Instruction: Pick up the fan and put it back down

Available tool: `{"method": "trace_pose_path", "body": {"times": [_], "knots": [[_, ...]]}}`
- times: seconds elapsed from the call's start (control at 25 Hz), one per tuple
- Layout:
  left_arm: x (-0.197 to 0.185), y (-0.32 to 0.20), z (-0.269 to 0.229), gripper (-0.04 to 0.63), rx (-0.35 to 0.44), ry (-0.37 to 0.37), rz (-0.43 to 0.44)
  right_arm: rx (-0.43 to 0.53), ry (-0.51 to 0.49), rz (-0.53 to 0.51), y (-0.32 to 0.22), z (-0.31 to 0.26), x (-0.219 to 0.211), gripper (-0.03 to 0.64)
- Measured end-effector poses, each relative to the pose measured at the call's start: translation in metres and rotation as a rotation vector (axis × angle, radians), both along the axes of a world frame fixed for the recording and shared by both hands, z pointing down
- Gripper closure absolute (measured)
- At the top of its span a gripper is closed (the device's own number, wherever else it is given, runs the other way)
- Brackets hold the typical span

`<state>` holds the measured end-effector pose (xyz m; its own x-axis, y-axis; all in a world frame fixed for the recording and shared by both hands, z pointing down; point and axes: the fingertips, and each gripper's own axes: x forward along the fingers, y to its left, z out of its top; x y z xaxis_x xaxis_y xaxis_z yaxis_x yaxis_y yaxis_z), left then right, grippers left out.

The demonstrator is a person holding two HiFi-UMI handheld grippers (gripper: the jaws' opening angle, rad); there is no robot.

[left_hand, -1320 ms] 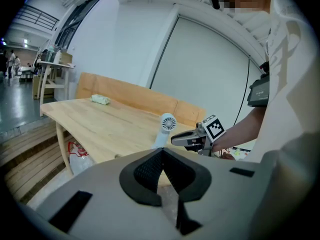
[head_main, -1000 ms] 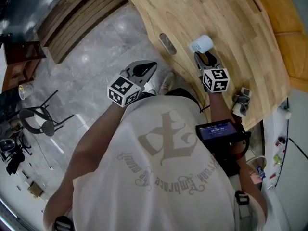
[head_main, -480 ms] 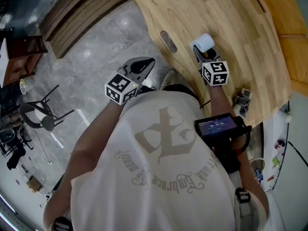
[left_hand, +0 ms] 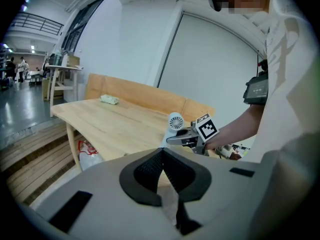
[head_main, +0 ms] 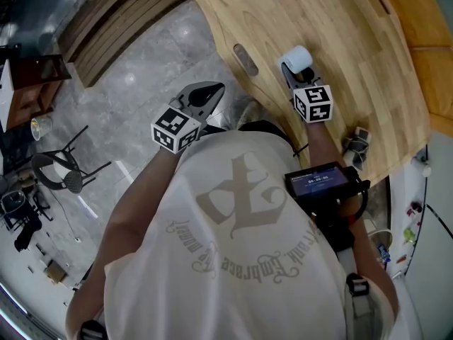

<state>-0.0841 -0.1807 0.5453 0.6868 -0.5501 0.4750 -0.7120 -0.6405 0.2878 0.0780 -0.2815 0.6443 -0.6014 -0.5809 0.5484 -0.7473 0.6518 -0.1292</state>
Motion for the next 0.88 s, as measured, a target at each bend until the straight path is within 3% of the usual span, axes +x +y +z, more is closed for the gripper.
{"method": "trace_pose_path", "body": {"times": [0.88], "knots": [[0.026, -0.015, -0.006, 0.586, 0.01, -0.018, 0.07, 0.031, -0.123, 0.065, -0.001, -0.024, 0.017, 0.469]]}}
